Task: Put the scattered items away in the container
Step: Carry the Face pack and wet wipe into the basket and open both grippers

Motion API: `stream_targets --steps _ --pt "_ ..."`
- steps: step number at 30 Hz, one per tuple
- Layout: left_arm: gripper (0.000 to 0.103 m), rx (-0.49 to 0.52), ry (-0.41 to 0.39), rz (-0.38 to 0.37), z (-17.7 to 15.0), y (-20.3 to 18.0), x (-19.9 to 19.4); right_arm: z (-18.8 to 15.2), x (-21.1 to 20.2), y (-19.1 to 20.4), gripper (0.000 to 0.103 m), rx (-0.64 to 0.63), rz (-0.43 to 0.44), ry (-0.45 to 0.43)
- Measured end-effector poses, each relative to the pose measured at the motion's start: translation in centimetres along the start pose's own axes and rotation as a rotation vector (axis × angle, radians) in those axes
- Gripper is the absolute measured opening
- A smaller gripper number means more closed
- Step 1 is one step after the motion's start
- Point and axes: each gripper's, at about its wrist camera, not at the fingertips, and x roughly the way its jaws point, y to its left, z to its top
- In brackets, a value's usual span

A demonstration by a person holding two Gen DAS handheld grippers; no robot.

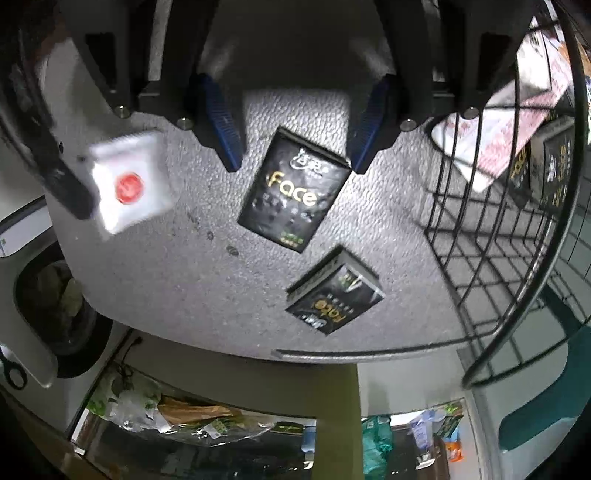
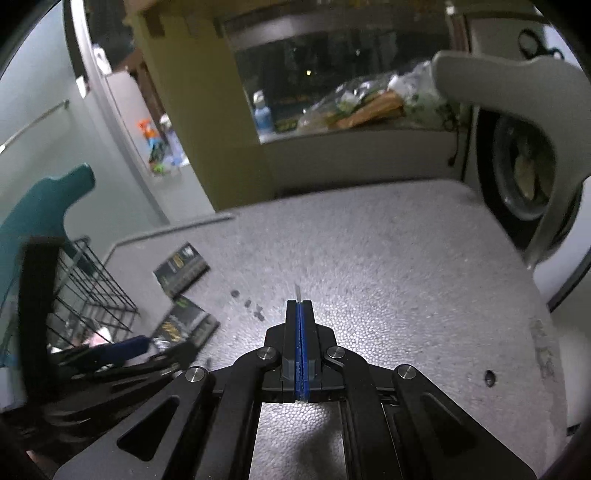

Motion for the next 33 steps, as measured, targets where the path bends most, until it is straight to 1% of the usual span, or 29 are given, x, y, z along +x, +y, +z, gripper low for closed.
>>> stream_targets --steps 5,11,13,14,19,23,28,31,33 --pt "0.067 0.019 0.008 0.01 1.4 -0.2 1.2 0.6 -1.8 0.8 0.002 -0.015 0.028 -0.019" --pt "0.067 0.069 0.014 0.016 2.3 -1.0 2.2 0.2 -2.0 0.7 0.002 -0.008 0.044 -0.002" --pt "0.06 0.075 0.011 0.001 2.4 -1.0 2.2 0.0 -2.2 0.6 0.002 -0.012 0.045 0.001" --pt "0.054 0.072 0.008 -0.008 2.4 -1.0 2.2 -0.1 -2.2 0.6 0.002 -0.011 0.047 0.003" --pt "0.052 0.068 -0.006 -0.01 2.4 -0.9 1.3 -0.1 -2.4 0.6 0.002 -0.008 0.05 0.005" --pt "0.052 0.068 -0.024 -0.033 2.2 -0.9 -0.8 0.1 -3.5 1.0 0.002 -0.014 0.054 -0.009" --pt "0.052 0.047 -0.071 -0.076 1.8 -0.7 -5.8 1.2 -6.1 2.5 0.002 -0.029 0.076 -0.049" --pt "0.052 0.033 -0.076 -0.083 1.5 0.4 -9.4 1.9 -8.1 4.5 0.002 -0.053 0.113 -0.071" --pt "0.052 0.026 -0.079 -0.088 1.2 1.8 -11.7 2.0 -9.5 6.5 0.002 -0.077 0.151 -0.082"
